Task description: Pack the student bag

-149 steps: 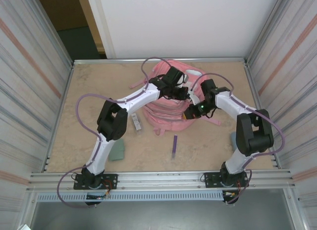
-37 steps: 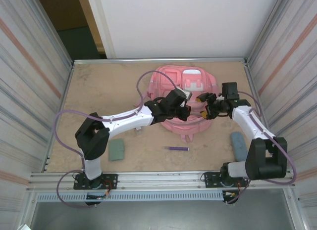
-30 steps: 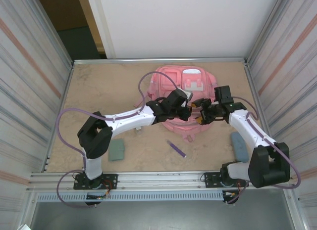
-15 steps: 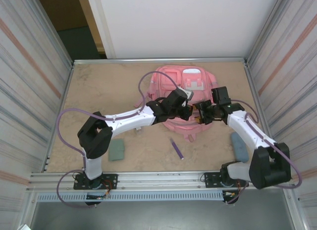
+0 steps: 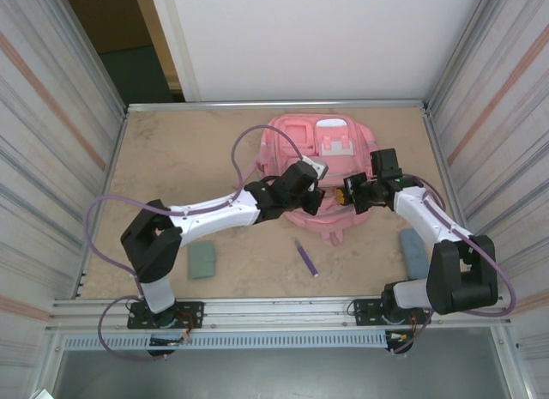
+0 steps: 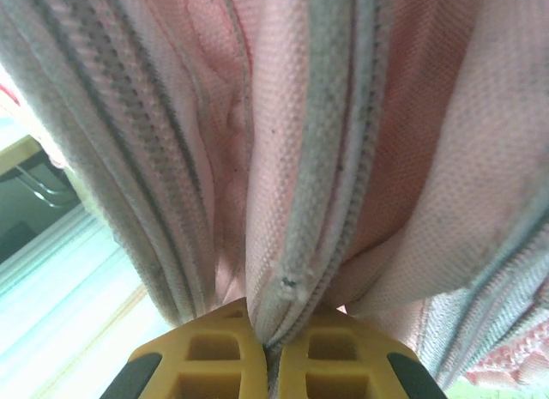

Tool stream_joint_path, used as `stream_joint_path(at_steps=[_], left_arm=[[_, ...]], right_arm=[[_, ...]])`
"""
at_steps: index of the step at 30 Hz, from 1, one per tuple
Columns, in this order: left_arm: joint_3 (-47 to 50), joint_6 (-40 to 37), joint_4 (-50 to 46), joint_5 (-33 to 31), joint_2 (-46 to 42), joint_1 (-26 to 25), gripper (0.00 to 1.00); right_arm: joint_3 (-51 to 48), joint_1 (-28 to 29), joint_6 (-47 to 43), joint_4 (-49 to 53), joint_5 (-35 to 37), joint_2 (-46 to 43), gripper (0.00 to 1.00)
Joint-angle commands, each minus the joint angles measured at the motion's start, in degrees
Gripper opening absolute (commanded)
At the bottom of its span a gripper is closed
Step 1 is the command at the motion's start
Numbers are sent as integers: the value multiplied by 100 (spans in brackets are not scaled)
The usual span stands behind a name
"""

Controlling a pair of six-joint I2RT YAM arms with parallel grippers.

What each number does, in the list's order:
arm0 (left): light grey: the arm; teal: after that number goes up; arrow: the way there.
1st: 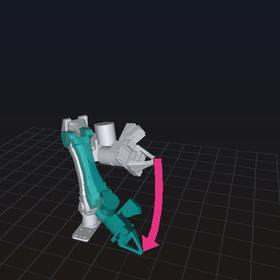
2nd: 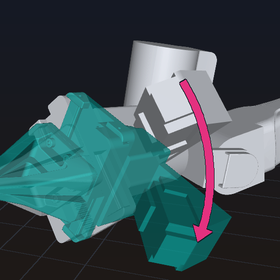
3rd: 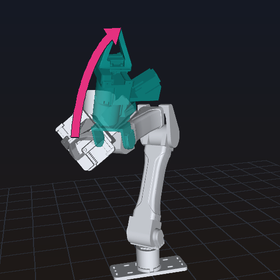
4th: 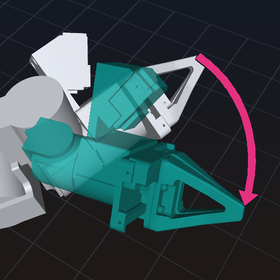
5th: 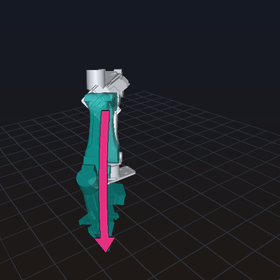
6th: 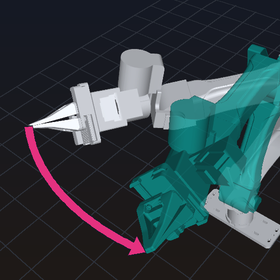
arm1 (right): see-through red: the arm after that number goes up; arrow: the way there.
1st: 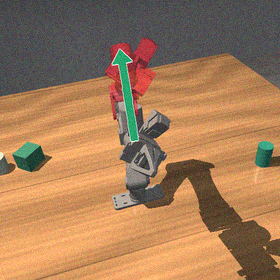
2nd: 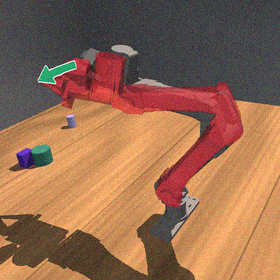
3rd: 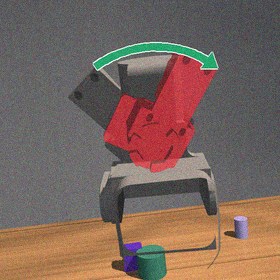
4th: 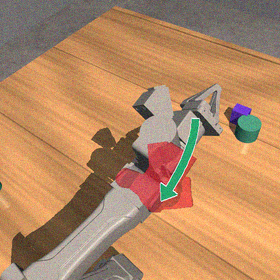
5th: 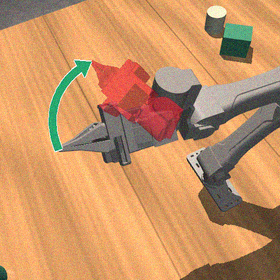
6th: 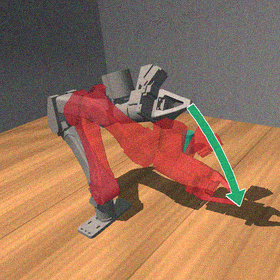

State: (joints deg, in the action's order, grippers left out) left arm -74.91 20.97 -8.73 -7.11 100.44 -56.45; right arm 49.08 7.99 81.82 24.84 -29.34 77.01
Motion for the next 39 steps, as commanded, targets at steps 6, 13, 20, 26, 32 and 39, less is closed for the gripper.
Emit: stream_joint_path(at_steps=[6,13,20,26,32,39], left_arm=[[960,-477,315,-573,-1018,465,0],[375,-307,775,-187,-619,169,0],[-423,-287,1015,244,-59,-151,0],[-357,-243,1225,313,-33,-262,0],[131,-392,1145,-23,-370,-221,0],[1112,-416,776,-528,-784,588,0]], right_arm=[[500,-656,-1197,375,-367,330,9],[427,-483,-825,674,-331,41,56],[90,429,233,907,1080,-1086,63],[-148,684,588,378,1106,-726,52],[55,667,137,375,936,-351,0],[75,434,-228,487,674,-488,0]])
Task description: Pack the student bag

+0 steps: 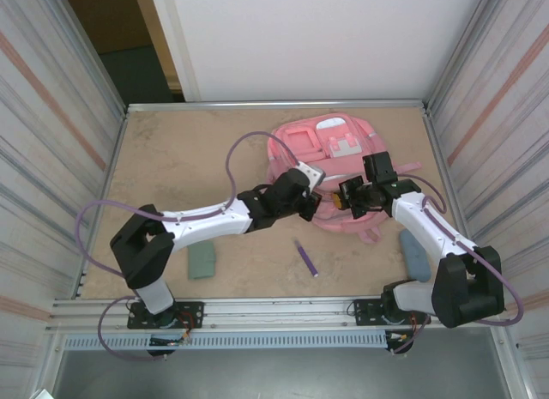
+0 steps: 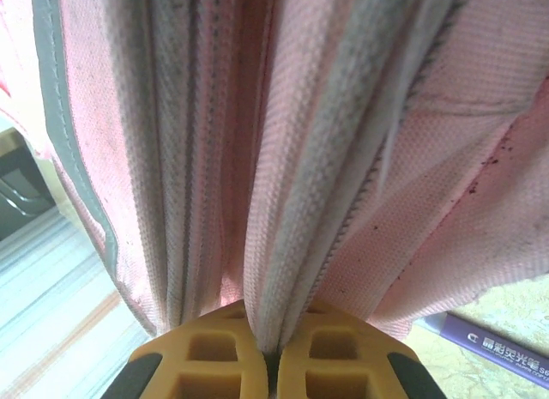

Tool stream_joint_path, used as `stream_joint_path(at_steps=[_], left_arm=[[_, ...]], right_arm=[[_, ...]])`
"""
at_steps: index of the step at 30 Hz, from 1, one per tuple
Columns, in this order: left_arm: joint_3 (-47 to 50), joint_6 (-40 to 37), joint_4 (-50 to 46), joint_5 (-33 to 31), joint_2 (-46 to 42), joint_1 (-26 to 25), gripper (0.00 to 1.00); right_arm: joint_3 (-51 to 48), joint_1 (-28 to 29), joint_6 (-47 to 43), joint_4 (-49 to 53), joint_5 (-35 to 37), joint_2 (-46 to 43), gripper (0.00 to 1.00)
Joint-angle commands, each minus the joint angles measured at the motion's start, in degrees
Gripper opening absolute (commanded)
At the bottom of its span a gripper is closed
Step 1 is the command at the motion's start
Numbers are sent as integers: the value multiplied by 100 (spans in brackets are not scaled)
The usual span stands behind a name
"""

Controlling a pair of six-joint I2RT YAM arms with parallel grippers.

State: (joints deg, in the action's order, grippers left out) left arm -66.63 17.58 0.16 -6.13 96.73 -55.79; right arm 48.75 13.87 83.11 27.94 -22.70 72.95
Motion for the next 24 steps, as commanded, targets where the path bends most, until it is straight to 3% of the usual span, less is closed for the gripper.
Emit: stream_joint_path(at_steps=[1,7,14,16,19,21,24], left_arm=[[356,16,-206,-607,-427,733,0],[584,-2,121,-471,-173,1677,0],[-168,-368,83,-467,826,2214,0],[-171,-383,112,-473,802,2254,8],[-20,-505,148,-230,477,2249,32],[97,-770,142,238,185,2239,43],[372,-1932,387,1289,-225,2062,52]], right_arm=[[107,-177,-395,186,-69,-85,0],[116,-144,-540,185,-288,-105,0],[122,176,-533,258,3,-123,3],[103,251,-533,229,43,-65,12],[74,266,-703,228,-32,39,23],[56,257,-890,293,-1,23,37],[64,180,-1278,499,100,-95,46]])
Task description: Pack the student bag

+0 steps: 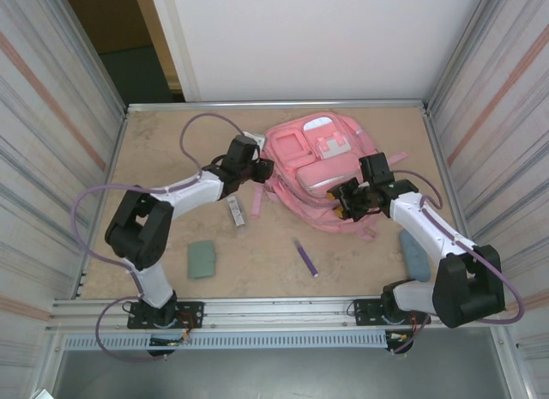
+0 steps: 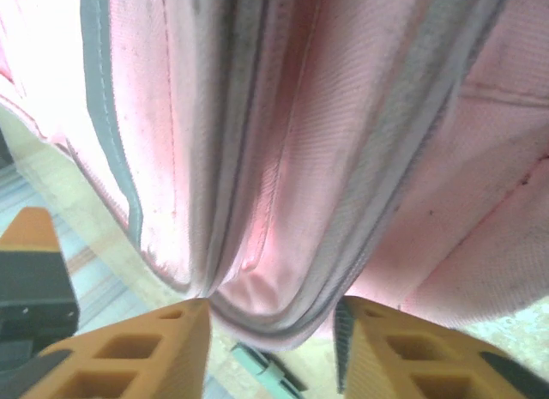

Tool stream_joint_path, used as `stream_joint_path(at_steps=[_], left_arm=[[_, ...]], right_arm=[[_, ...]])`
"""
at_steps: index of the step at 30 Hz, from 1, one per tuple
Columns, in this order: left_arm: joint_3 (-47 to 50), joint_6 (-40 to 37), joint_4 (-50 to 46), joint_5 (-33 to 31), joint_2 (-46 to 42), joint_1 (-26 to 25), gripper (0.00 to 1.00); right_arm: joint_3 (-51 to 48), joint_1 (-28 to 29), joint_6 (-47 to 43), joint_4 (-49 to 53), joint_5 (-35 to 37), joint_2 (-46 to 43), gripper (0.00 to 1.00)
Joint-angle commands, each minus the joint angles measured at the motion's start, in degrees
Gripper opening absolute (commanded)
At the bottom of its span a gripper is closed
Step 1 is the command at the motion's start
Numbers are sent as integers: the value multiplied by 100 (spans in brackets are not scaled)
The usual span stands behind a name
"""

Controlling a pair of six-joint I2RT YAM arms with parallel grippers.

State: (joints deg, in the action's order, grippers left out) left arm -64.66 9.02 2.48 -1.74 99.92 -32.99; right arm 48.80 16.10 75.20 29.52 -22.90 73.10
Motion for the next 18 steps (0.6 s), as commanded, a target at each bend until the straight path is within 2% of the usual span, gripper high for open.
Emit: stream_joint_path(at_steps=[1,4,5,7,10,13,15,18], left_arm=[[276,-1771,275,1150,-635,-356,54],[512,-3696,455,1676,-690,-872,60],[514,-4115,447,1745,-644,-1005,61],[414,-4334,432,1604,-545,-1192,61],[-78,-3558,-53,1140,-401,-1205,66],[-605,-2223,-961,620,-393,-1127,63],[-633,-1454,-1446,345,-577,-1089,63],[-438,-585,-2228,53,-1021,-1024,62]], right_arm=[[73,-100,-645,450,175,-179,49],[107,-350,-1204,835,369,-400,55],[122,-473,-1375,978,459,-494,57],[130,-695,-1841,1116,477,-660,62],[328,-807,-2777,1394,507,-850,64],[520,-667,-3556,1610,387,-910,66],[627,-405,-3919,1714,418,-859,67],[936,302,-4309,2128,1099,-574,67]])
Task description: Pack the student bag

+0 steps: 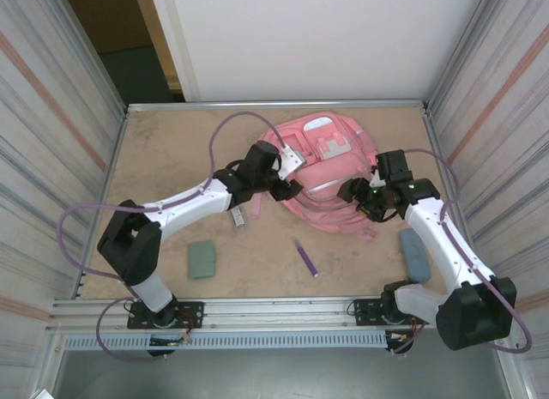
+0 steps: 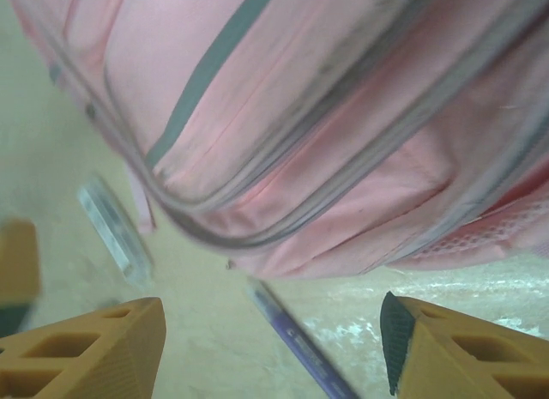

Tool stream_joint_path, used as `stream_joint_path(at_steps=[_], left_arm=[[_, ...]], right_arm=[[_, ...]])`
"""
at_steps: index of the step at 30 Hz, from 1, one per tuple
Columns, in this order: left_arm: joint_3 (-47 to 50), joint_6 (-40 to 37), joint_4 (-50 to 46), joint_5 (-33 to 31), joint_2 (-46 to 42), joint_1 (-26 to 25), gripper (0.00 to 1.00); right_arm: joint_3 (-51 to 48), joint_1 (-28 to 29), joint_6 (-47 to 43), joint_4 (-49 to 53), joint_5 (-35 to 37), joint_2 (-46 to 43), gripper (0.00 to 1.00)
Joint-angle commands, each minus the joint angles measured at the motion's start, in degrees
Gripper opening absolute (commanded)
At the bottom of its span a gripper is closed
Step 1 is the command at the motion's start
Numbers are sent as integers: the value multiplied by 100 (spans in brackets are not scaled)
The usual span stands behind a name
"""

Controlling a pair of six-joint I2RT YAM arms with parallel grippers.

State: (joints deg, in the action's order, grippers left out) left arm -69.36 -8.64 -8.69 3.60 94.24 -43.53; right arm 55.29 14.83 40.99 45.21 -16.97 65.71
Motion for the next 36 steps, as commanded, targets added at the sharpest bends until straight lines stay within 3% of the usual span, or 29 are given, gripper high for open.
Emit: stream_joint_path(at_steps=[1,6,8,11,14,17,19,24,31,36], left_arm=[[127,1526,-1393,-672,-603,76,63],[740,2965,-1933,-1208,-1165,306,65],[993,3376,-1899,-1455,-1296,357,67],[1190,4046,-2371,-1633,-1375,503,70],[1466,4570,-3098,-1446,-1623,788,72],[1902,4803,-3560,-1194,-2119,983,74],[2092,5019,-4040,-1138,-2497,1043,74],[2617,5541,-4739,-821,-3089,1091,75],[3142,5939,-4767,-668,-2998,1125,74],[3380,5911,-4317,-349,-2770,1121,69]], right_arm=[[350,623,-931,643,709,260,67],[359,831,-704,641,1955,388,71],[384,819,-569,661,2618,330,75],[229,681,-344,562,3067,148,84],[-39,257,-297,343,2676,-74,84],[-235,55,-748,100,1702,-219,83],[-281,254,-1075,6,1376,-229,83],[-185,690,-1192,79,1544,55,85],[-274,1183,-650,-1039,728,366,83],[-60,1674,-519,-1287,722,886,82]])
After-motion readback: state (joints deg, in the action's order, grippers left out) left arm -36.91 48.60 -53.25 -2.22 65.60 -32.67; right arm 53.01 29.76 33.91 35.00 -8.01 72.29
